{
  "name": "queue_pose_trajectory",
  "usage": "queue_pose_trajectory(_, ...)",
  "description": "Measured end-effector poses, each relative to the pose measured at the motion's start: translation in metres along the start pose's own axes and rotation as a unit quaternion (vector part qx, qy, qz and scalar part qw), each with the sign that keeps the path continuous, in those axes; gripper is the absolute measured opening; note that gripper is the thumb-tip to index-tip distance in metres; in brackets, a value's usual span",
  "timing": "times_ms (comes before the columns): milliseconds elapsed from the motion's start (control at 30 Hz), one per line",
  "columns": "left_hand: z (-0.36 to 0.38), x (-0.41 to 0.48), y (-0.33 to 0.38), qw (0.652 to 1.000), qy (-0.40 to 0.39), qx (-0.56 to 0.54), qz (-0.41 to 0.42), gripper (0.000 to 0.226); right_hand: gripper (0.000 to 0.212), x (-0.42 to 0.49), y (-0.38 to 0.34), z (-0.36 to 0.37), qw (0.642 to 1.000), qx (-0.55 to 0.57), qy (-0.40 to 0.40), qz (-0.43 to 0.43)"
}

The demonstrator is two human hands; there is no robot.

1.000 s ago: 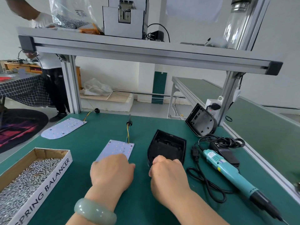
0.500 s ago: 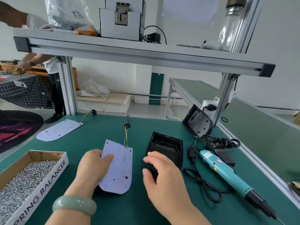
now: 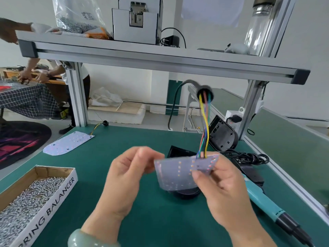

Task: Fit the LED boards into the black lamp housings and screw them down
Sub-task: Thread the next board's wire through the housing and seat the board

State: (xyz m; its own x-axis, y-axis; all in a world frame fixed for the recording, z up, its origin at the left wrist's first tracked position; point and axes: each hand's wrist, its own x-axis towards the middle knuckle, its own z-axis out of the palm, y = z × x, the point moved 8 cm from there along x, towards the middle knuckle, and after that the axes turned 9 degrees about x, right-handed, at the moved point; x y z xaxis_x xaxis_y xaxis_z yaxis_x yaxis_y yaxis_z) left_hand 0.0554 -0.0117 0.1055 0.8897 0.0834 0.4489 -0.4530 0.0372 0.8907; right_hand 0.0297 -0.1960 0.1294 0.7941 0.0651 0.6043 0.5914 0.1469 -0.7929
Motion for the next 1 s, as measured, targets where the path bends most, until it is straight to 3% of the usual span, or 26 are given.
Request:
queue_pose_trajectory(67,-0.019,0.004,-0.002,0.996,0.085,0.023,0.003,0.007,0.021,-0.003,-0.005,-0.003,0.999,-0.026,-0.033,0.0)
queue_pose_trajectory(200,-0.038,0.011,-0.012,0.969,0.138,0.204,-0.01,0.061,0.018,-0.007,-0.007,-0.002,0.994,-0.027,-0.107,0.023)
queue_pose_trajectory(300,-0.031,0.018,-0.026,0.951,0.087,0.296,-0.021,0.085,0.009,-0.011,-0.011,0.009,0.984,-0.009,-0.178,0.016)
queue_pose_trajectory(467,-0.036,0.017,-0.071,0.886,0.005,0.442,-0.136,0.024,0.027,-0.008,-0.012,0.008,0.969,0.189,-0.158,0.015)
queue_pose_trajectory(533,-0.032,0.016,-0.076,0.889,-0.027,0.44,-0.123,0.035,0.024,-0.005,-0.012,0.003,0.961,0.244,-0.127,0.024)
queue_pose_trajectory(633,0.001,0.015,-0.078,0.881,-0.154,0.444,-0.056,0.072,0.023,-0.004,-0.005,0.002,0.958,0.262,-0.11,0.051)
queue_pose_trajectory(700,0.023,0.008,-0.084,0.873,-0.205,0.443,-0.014,0.06,0.023,-0.004,-0.001,0.003,0.957,0.261,-0.106,0.064)
queue_pose_trajectory(767,0.023,0.011,-0.078,0.883,-0.15,0.444,0.006,0.025,0.024,-0.003,0.005,-0.002,0.964,0.244,-0.075,0.075)
queue_pose_trajectory(867,-0.017,0.022,-0.065,0.907,0.039,0.418,-0.031,0.025,0.035,0.001,0.02,-0.019,0.968,0.231,0.014,0.096)
queue_pose_trajectory(1000,-0.055,0.02,-0.048,0.953,0.222,0.196,-0.061,0.024,0.02,0.001,0.037,-0.022,0.969,0.192,0.075,0.133)
